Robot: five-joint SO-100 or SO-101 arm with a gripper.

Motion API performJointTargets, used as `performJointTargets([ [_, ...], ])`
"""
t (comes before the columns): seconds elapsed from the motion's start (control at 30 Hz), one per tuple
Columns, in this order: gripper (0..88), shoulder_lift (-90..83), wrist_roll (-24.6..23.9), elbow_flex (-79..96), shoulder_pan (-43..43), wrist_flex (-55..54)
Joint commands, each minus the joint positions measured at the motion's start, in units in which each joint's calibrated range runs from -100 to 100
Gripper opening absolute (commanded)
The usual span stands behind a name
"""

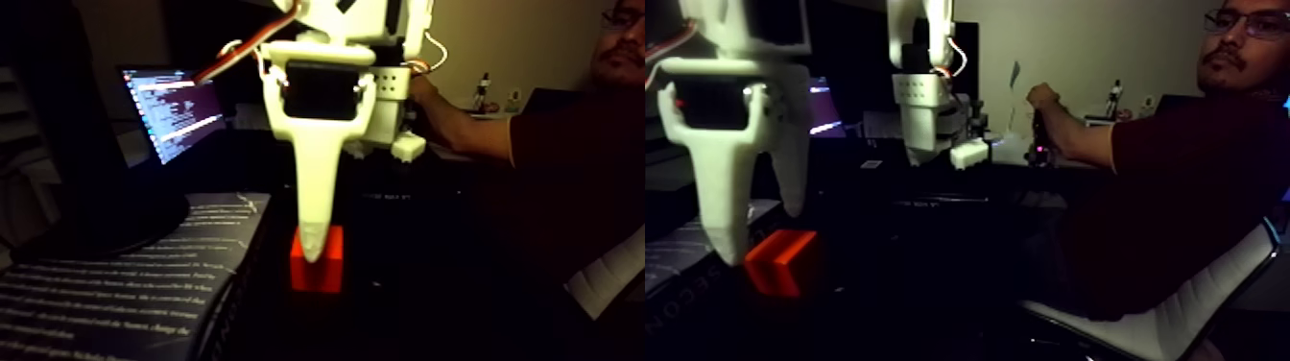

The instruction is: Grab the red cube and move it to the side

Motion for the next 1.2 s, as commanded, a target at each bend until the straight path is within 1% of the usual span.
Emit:
performJointTargets([
  [0.0,28.4,-0.7,-0.5,-0.1,-0.4,-0.3],
  [0.43,28.4,-0.5,-1.6,0.8,-2.2,-0.5],
  [0.7,28.4,0.2,-1.7,2.8,-2.3,-3.7],
  [1.17,27.9,2.8,-2.8,1.8,-2.8,-4.6],
])
